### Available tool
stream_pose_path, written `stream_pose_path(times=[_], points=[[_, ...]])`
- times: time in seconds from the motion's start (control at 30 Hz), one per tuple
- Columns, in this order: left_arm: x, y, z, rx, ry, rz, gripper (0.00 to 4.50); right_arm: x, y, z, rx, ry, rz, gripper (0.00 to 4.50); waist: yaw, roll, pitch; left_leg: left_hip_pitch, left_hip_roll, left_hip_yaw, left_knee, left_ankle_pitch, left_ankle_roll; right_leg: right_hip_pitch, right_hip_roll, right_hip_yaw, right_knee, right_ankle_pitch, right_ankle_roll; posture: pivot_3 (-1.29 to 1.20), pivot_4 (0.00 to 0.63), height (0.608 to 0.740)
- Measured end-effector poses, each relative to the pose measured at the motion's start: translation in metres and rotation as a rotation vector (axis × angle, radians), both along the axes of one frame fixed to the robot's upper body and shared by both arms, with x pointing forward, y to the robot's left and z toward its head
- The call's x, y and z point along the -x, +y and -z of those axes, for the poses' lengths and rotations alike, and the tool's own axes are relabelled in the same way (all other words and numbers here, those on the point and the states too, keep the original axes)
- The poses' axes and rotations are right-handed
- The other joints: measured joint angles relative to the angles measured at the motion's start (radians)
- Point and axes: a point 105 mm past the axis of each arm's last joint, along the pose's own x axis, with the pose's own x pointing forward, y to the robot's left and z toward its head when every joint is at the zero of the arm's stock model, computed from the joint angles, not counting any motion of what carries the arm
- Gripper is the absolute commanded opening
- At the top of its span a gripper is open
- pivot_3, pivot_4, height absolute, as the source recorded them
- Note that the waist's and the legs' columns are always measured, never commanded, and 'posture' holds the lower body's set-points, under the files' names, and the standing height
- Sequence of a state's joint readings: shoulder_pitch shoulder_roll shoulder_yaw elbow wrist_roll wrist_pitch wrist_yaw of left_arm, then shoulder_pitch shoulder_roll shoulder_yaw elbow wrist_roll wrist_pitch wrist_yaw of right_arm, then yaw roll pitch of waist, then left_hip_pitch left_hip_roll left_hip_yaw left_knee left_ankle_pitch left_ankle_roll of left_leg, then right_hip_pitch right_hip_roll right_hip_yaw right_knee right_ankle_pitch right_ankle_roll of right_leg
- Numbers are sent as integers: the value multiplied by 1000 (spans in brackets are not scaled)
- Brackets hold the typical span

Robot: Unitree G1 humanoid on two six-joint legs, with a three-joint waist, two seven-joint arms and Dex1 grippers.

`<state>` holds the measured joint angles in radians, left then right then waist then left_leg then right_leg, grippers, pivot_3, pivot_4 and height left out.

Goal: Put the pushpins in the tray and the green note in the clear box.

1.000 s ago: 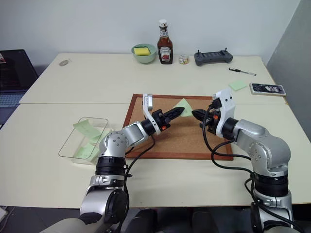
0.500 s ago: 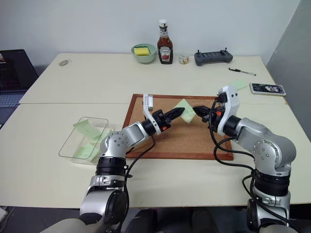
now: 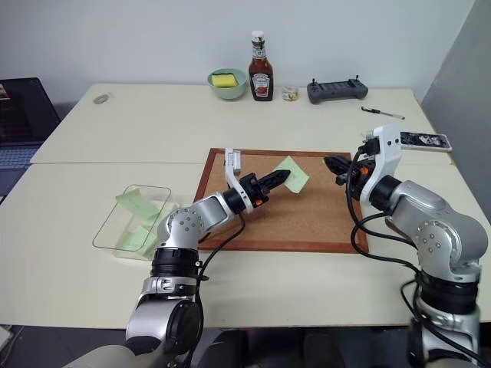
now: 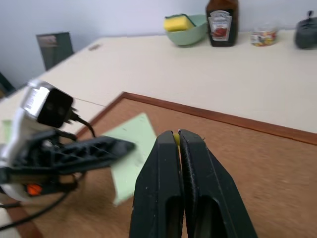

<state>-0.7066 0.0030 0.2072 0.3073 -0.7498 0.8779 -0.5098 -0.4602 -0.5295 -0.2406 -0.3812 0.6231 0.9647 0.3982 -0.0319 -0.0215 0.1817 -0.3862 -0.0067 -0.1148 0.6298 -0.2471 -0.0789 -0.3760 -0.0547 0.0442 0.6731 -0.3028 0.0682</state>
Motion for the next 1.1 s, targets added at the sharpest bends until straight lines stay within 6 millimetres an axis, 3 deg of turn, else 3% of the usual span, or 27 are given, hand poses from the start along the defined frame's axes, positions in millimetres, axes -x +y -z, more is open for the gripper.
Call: stream_pose_path(times=[0.3, 0.4, 0.67, 0.83, 1.1], points=[[3, -5, 5, -70, -32, 19, 18, 27, -86, 51, 478, 68, 234, 0, 3, 0, 0, -5, 0, 0, 1, 0, 0, -3, 0, 0, 0, 0, 0, 0, 150, 740], [4, -8, 5, -77, -43, 30, 18, 37, -111, 58, 585, 96, 302, 0, -1, 0, 0, -4, 0, 1, 1, 0, 0, -3, 0, 1, 0, 0, 0, 0, 150, 740], [6, -14, 7, -92, -55, 53, 18, 45, -142, 72, 696, 156, 381, 0, 0, 0, 0, -4, 0, 1, 1, 0, 0, -3, 0, 1, 1, 0, 0, 0, 150, 740], [6, -13, 7, -96, -55, 51, 0, 43, -150, 74, 705, 175, 404, 1151, 1, 0, 0, -4, 0, 1, 1, 0, 0, -3, 0, 1, 1, 0, 0, 0, 150, 740], [6, -12, 8, -100, -54, 47, 0, 39, -147, 72, 685, 177, 385, 2974, 1, 0, 0, -4, 0, 1, 1, 0, -1, -3, 0, 1, 1, 0, 0, 0, 150, 740]])
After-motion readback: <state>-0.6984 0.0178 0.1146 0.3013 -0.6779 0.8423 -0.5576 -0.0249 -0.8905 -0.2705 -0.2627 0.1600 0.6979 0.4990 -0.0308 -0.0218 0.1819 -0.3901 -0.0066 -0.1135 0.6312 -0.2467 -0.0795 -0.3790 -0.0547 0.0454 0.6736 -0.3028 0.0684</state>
